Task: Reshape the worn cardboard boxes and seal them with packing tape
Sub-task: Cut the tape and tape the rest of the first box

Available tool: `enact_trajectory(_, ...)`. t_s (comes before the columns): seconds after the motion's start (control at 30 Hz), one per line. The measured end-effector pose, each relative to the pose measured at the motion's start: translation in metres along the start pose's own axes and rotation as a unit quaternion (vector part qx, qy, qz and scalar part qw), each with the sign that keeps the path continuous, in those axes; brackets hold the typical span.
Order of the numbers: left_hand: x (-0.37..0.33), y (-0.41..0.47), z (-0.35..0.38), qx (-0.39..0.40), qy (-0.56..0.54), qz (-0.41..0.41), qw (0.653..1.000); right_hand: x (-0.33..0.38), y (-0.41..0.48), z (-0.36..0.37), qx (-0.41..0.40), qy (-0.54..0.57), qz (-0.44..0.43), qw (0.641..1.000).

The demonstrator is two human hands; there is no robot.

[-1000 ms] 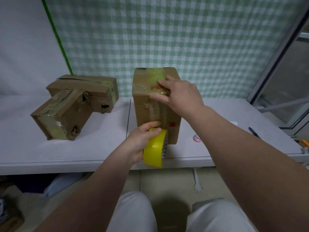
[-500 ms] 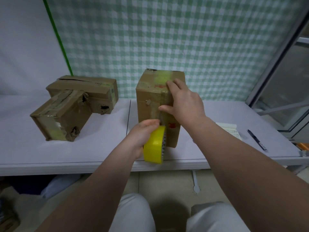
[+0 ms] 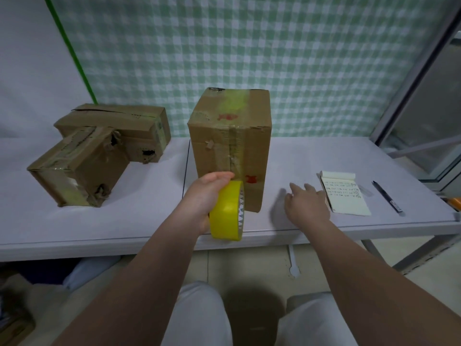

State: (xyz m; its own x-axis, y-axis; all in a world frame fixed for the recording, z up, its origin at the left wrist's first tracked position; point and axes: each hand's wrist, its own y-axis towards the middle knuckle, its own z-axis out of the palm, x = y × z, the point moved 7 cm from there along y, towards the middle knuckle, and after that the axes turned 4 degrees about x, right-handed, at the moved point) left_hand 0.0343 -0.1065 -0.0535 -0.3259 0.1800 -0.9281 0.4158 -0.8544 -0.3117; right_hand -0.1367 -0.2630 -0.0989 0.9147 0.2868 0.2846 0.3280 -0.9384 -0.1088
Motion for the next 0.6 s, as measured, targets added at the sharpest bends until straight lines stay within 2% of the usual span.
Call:
enact_trajectory(0.1, 0.001, -0.001, -0.001, -0.002, 0.002, -0.003, 1.000, -0.003, 0.005, 0.019, 0.041, -0.037, -0.020, 0.998)
enact_trajectory(0.23, 0.000, -0.004, -0.002, -0.008, 0.005, -0.003, 1.000, -0.002, 0.001, 0.015, -0.016, -0.017, -0.053, 0.998)
enact_trajectory(0.4, 0.001, -0.007, -0.003, -0.019, 0.008, -0.010, 1.000, 0.000, -0.004, 0.015, -0.041, 0.030, -0.065, 0.997)
enact_trajectory(0.6, -0.002, -0.014, -0.002, -0.019, 0.037, -0.011, 0.999, -0.010, -0.015, 0.018, 0.054, 0.127, -0.003, 0.990)
